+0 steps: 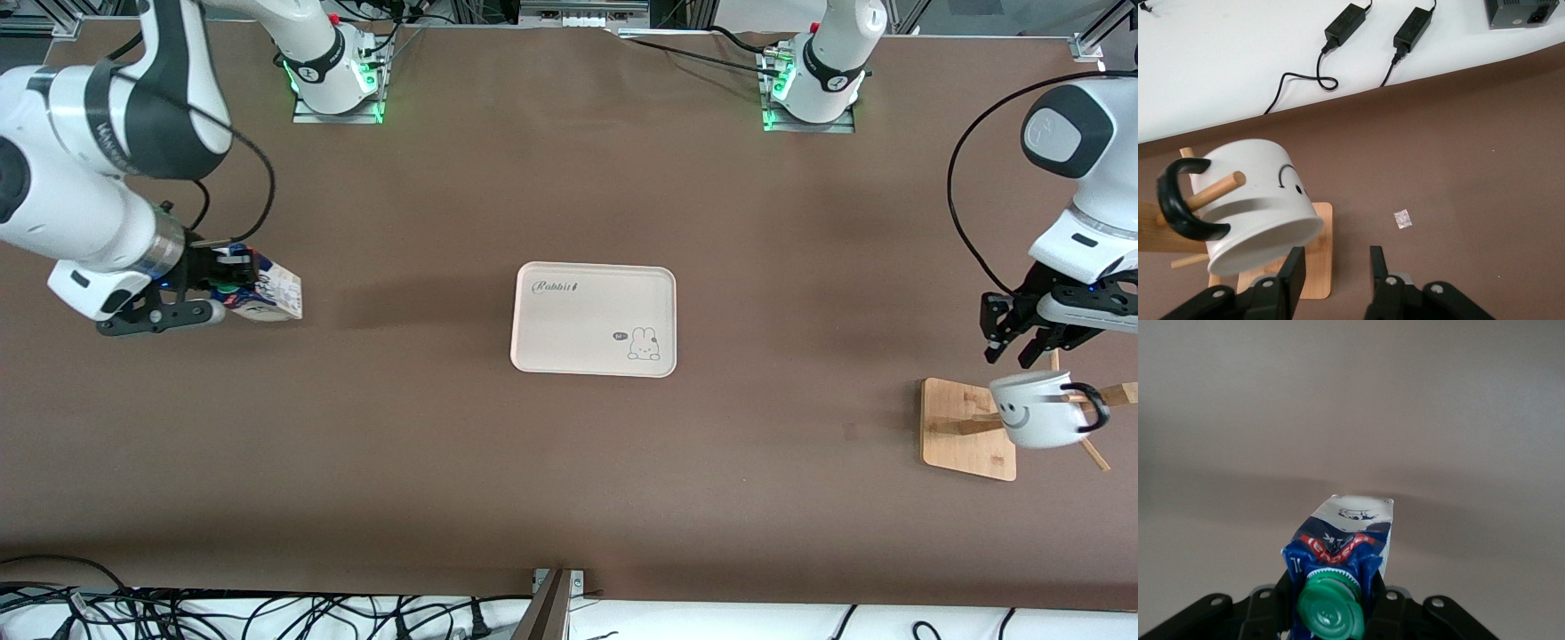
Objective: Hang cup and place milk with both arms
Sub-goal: 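Set the carton on the table while the left gripper releases the mug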
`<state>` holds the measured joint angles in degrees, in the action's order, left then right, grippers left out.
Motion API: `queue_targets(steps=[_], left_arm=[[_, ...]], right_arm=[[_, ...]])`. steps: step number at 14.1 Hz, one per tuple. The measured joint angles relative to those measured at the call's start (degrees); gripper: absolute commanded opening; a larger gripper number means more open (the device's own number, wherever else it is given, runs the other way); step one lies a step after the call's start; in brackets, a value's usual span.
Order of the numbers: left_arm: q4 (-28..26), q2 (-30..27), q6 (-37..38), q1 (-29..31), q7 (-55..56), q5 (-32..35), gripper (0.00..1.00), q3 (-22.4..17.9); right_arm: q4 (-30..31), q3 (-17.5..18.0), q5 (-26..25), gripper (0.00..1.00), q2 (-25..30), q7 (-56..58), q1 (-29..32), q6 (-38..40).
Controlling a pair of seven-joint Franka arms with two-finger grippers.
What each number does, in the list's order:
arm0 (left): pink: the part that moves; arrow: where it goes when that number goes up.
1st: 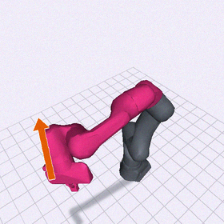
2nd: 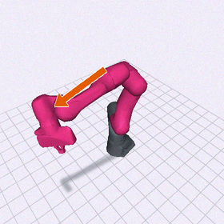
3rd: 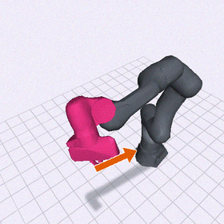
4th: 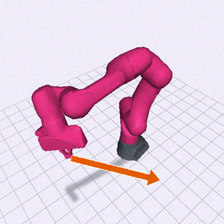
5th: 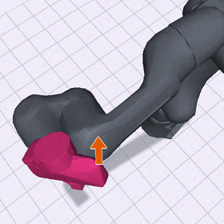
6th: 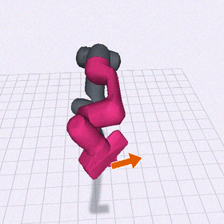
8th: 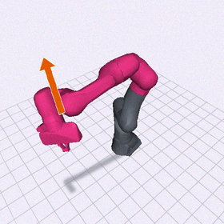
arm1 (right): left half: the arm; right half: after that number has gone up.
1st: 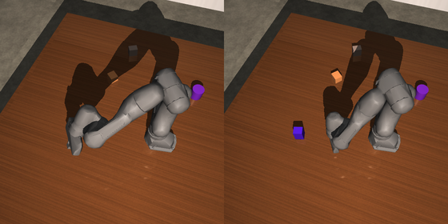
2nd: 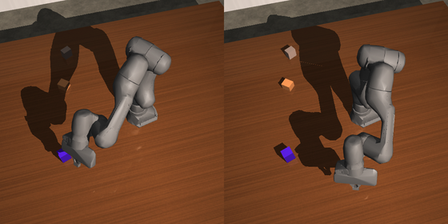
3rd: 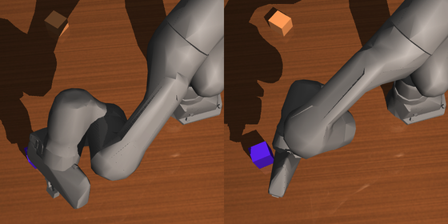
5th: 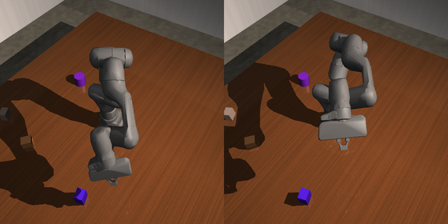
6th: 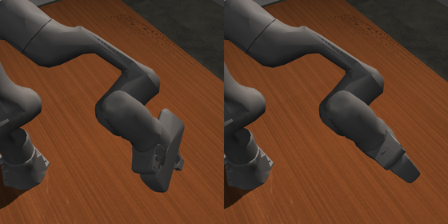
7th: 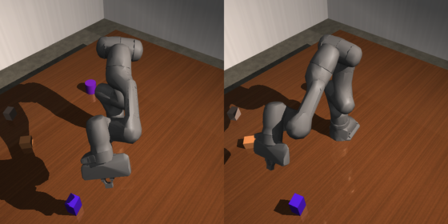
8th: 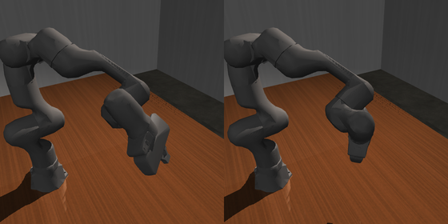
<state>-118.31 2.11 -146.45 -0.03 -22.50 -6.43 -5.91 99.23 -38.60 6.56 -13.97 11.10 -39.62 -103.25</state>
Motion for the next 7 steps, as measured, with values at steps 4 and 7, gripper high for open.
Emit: queue_targets(steps=[4,7], left_arm=[[9.7,-1.4,21.3,-0.1,1.4,-0.2,1.00,0.4],[15.7,-1.7,32.1,-0.1,3.4,-0.2,1.00,0.4]], right_arm=[[9.6,-1.2,5.1,0.43,-0.6,7.3,1.8,-11.1],[13.1,-1.2,7.9,0.44,-1.5,10.1,2.8,-13.7]])
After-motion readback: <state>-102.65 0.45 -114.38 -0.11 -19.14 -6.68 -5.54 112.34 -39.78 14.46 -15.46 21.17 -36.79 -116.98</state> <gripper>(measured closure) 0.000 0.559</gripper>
